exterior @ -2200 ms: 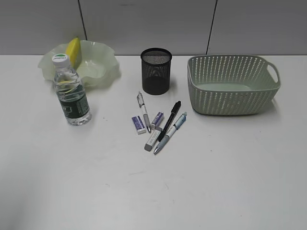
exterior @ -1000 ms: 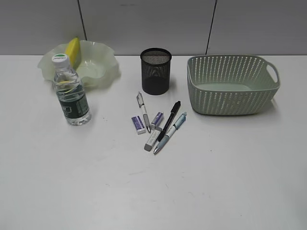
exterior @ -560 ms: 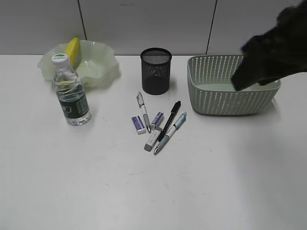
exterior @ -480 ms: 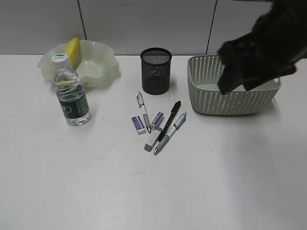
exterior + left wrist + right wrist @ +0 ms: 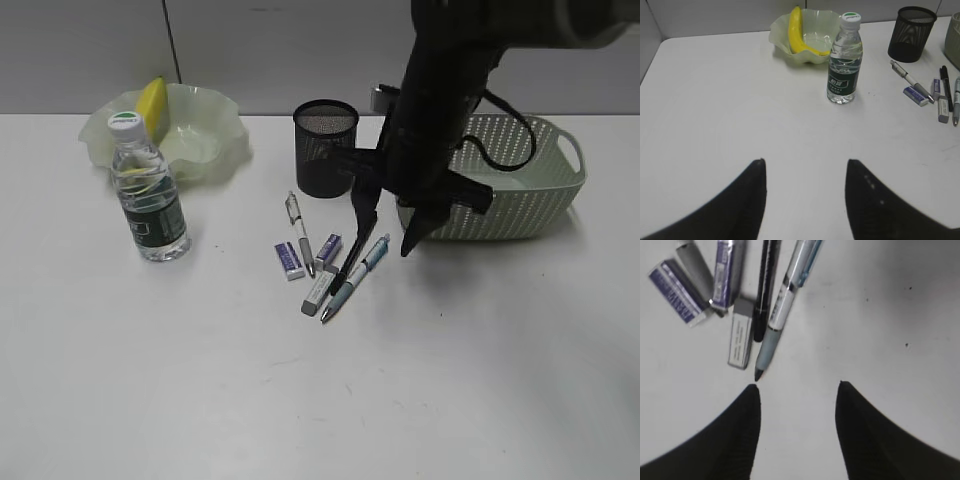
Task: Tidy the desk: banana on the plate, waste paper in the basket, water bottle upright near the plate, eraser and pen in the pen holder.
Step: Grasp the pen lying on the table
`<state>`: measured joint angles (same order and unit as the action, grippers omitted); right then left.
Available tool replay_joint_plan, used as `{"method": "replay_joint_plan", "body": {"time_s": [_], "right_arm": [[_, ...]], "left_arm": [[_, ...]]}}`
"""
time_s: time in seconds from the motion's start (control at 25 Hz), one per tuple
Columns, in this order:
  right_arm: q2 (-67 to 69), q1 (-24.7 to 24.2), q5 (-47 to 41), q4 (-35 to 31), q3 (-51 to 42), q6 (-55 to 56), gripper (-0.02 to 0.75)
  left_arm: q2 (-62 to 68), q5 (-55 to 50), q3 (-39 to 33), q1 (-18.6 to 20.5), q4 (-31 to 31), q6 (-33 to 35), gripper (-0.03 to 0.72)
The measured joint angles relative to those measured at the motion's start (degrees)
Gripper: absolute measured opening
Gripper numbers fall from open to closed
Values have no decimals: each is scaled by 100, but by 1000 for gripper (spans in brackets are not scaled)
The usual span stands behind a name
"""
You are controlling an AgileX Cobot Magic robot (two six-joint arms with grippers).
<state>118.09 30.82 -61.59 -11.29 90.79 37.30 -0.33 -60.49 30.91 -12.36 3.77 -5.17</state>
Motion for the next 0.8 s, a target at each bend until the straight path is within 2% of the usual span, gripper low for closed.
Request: {"method": "replay_joint_plan", "body": {"time_s": [0.32,0.8], "right_arm": [[723,5,-110,576,575,1120,391],[1269,5,117,662,844,1535,391]], "left_arm": [[0,0,-4,0,0,0,382],[0,0,-4,0,0,0,382]]}}
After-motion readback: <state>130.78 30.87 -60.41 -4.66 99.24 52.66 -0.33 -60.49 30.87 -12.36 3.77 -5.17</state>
